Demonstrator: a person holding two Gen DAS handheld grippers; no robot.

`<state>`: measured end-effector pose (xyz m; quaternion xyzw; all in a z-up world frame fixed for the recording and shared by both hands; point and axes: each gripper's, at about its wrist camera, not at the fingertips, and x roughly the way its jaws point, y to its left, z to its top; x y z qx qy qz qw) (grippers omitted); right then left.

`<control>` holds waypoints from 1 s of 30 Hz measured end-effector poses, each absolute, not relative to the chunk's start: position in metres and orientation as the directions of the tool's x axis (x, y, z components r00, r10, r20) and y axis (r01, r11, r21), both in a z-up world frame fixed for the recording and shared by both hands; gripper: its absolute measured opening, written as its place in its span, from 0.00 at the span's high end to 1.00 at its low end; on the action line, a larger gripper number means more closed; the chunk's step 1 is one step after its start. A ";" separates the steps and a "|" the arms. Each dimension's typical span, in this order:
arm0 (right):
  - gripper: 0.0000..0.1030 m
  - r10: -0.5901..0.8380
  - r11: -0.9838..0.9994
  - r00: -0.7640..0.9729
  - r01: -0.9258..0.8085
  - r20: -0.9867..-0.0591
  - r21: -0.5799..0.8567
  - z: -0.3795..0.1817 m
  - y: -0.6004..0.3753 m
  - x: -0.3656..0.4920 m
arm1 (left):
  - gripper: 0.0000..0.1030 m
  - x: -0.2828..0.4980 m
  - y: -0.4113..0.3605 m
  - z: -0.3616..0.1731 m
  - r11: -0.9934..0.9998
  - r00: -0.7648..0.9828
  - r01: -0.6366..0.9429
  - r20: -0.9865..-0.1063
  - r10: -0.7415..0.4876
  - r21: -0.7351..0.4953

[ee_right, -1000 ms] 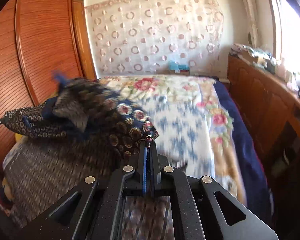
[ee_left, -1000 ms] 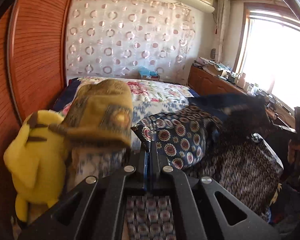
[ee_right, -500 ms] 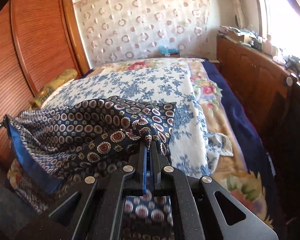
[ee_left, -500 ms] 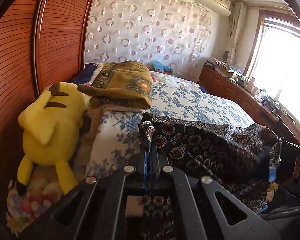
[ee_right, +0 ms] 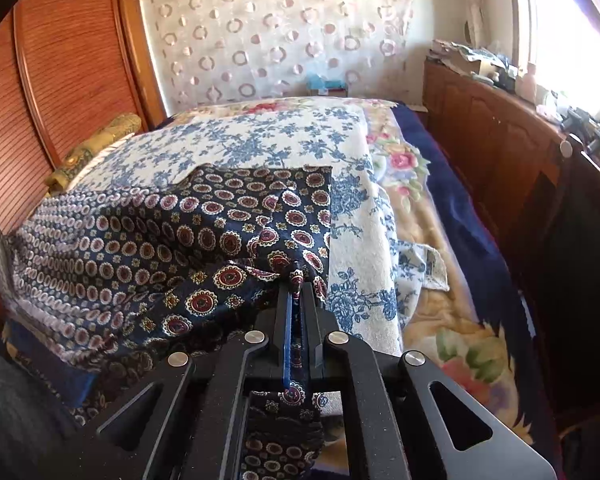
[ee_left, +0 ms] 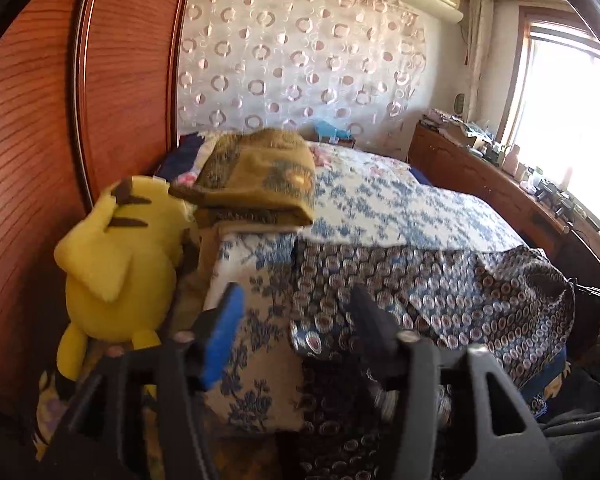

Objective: Fold small clothes
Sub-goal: 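Fold the hem up toward the collar with both tools and open them, then withdraw both open tools from the folded shirt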

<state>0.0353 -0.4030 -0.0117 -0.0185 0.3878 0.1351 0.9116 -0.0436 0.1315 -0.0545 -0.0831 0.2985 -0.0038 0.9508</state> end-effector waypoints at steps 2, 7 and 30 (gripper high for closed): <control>0.93 0.212 0.967 0.671 -0.251 -0.711 0.051 -0.007 -0.404 0.034 | 0.43 -0.037 0.131 -0.048 0.989 0.827 -0.040 -0.560 -0.047 -0.141; 0.84 0.167 0.975 0.706 -0.222 -0.689 0.009 0.006 -0.411 0.035 | 0.43 -0.013 0.128 -0.044 0.994 0.825 -0.035 -0.564 -0.032 -0.107; 0.42 0.175 0.970 0.646 -0.244 -0.743 0.016 -0.023 -0.385 0.155 | 0.43 0.086 0.132 -0.097 0.998 0.663 -0.027 -0.748 -0.029 -0.063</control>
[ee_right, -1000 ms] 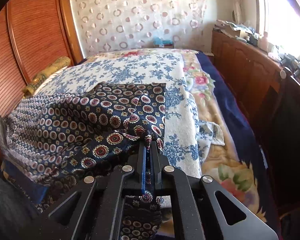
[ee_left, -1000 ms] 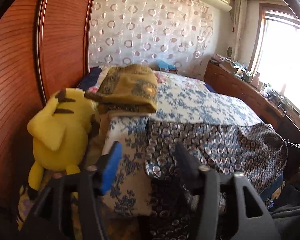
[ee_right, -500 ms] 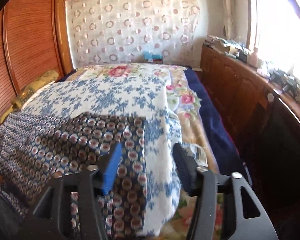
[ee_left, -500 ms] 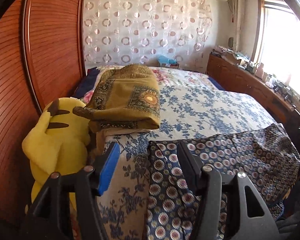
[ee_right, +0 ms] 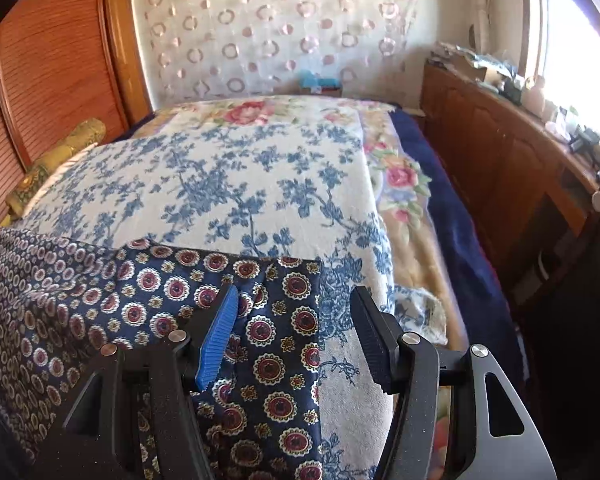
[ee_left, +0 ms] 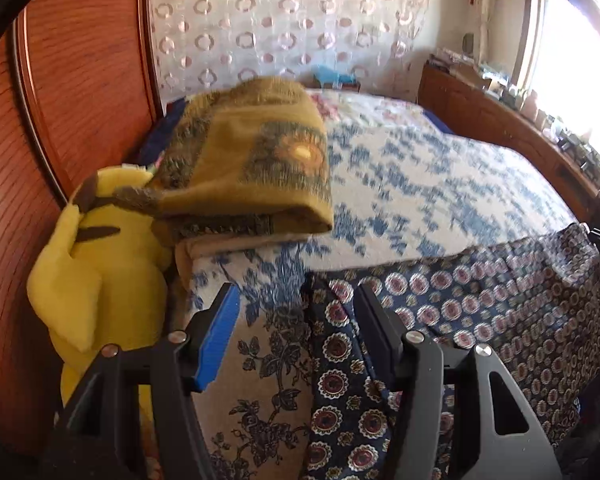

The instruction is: Fold small clothes

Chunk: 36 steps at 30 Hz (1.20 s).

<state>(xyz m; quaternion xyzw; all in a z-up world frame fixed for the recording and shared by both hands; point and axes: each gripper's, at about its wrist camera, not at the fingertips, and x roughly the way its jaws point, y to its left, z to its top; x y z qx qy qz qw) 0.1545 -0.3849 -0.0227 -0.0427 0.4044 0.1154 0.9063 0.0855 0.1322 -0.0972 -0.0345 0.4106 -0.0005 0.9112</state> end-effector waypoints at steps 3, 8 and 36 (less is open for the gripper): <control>0.42 0.180 0.970 0.627 -0.242 -0.757 0.031 -0.029 -0.387 0.157 | 0.43 0.086 0.131 -0.111 0.996 0.636 -0.012 -0.769 -0.064 -0.093; 0.42 0.189 0.968 0.588 -0.245 -0.787 0.049 -0.037 -0.388 0.158 | 0.43 0.086 0.127 -0.123 0.993 0.608 0.001 -0.788 -0.094 -0.117; 0.98 0.265 0.928 0.736 -0.371 -0.624 -0.043 0.040 -0.359 0.122 | 1.00 0.057 0.087 0.003 0.989 0.831 0.133 -0.537 -0.146 -0.064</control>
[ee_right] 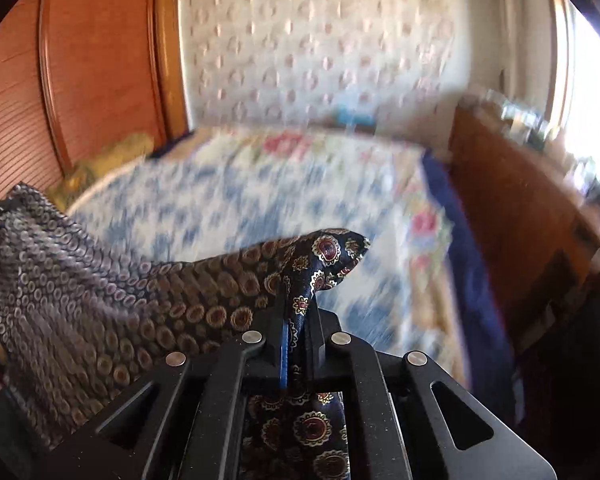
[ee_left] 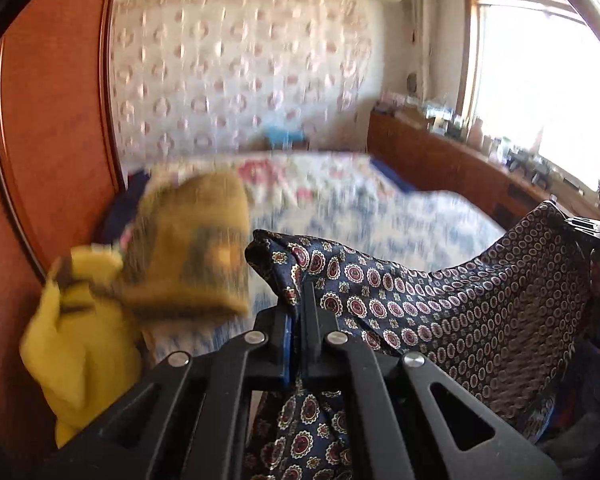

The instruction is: Fold small clothes

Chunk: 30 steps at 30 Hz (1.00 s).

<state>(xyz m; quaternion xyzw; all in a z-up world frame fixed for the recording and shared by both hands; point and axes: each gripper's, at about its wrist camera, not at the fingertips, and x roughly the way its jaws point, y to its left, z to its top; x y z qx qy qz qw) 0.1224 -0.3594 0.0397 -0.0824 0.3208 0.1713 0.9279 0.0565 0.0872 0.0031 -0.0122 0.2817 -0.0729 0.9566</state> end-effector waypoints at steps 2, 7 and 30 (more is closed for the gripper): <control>0.98 0.261 0.928 0.769 -0.366 -0.584 -0.067 0.067 -0.359 0.127 | 1.00 0.062 0.089 0.031 0.991 0.864 0.124 -0.485 -0.132 -0.049; 0.99 0.241 0.934 0.841 -0.336 -0.485 -0.120 0.139 -0.358 0.155 | 1.00 0.097 0.101 0.089 0.996 0.913 0.079 -0.397 -0.090 -0.045; 0.61 0.040 0.973 0.720 -0.188 -0.693 -0.138 0.023 -0.341 0.292 | 0.56 0.201 0.093 -0.032 0.994 0.737 0.101 -0.668 -0.099 -0.036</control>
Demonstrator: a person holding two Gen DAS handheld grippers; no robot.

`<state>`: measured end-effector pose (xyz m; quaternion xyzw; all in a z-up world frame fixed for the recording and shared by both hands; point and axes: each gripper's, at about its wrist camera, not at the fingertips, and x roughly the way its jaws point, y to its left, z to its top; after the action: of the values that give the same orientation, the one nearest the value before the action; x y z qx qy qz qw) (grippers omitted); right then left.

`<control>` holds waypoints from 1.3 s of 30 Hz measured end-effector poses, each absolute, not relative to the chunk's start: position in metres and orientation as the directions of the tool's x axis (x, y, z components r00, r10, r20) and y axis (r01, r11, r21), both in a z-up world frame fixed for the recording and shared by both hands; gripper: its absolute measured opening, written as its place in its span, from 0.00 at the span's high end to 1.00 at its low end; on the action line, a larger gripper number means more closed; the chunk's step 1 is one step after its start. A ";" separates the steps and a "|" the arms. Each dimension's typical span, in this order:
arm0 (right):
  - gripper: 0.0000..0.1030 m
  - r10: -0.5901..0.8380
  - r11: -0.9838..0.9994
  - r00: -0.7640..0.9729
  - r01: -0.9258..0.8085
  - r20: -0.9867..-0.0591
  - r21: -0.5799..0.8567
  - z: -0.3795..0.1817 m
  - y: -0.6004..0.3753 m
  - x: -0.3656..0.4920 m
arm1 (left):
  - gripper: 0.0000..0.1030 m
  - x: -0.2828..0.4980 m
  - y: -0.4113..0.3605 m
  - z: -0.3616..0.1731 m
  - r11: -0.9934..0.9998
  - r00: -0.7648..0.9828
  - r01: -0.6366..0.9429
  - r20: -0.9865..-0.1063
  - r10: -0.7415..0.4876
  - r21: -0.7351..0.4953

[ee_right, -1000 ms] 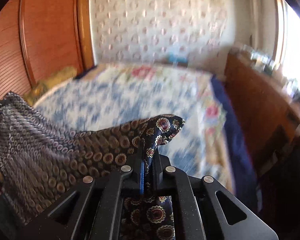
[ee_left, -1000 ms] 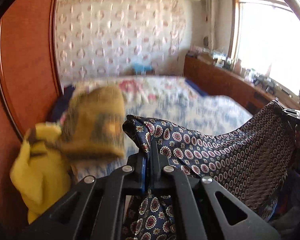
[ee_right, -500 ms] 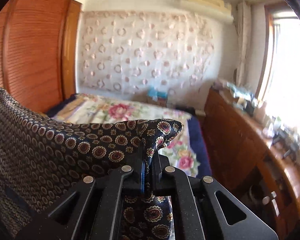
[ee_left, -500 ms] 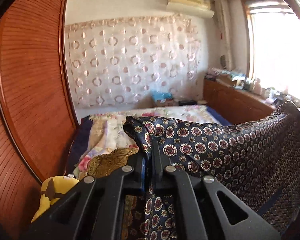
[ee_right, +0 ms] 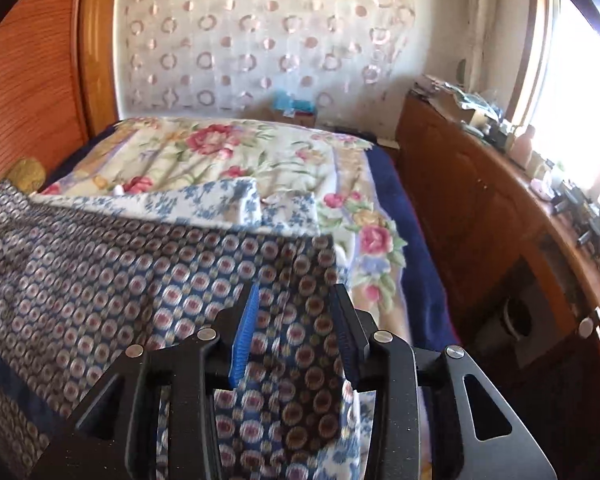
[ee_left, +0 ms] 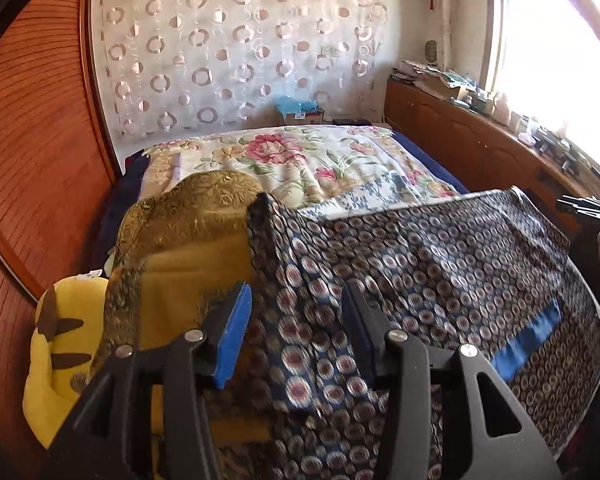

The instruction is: Fold small clothes

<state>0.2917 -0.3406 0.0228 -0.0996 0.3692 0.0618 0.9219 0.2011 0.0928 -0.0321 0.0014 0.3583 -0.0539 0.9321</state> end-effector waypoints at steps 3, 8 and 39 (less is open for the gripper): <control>0.47 0.060 0.975 0.717 -0.191 -0.695 -0.113 0.020 -0.341 0.276 | 0.56 0.187 0.079 -0.038 0.992 0.728 0.120 -0.675 -0.122 -0.049; 0.43 0.091 0.984 0.692 -0.172 -0.717 -0.040 0.001 -0.355 0.253 | 0.56 0.161 0.057 -0.062 0.989 0.699 0.145 -0.703 -0.130 -0.038; 0.42 0.137 0.988 0.614 -0.140 -0.777 0.063 -0.042 -0.355 0.237 | 0.41 0.153 0.016 -0.118 0.985 0.618 0.172 -0.775 -0.127 -0.024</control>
<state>0.2371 -0.3548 -0.0419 -0.0017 0.4324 0.0769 0.8984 0.1535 0.0160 -0.1175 0.0261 0.4288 -0.0832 0.8992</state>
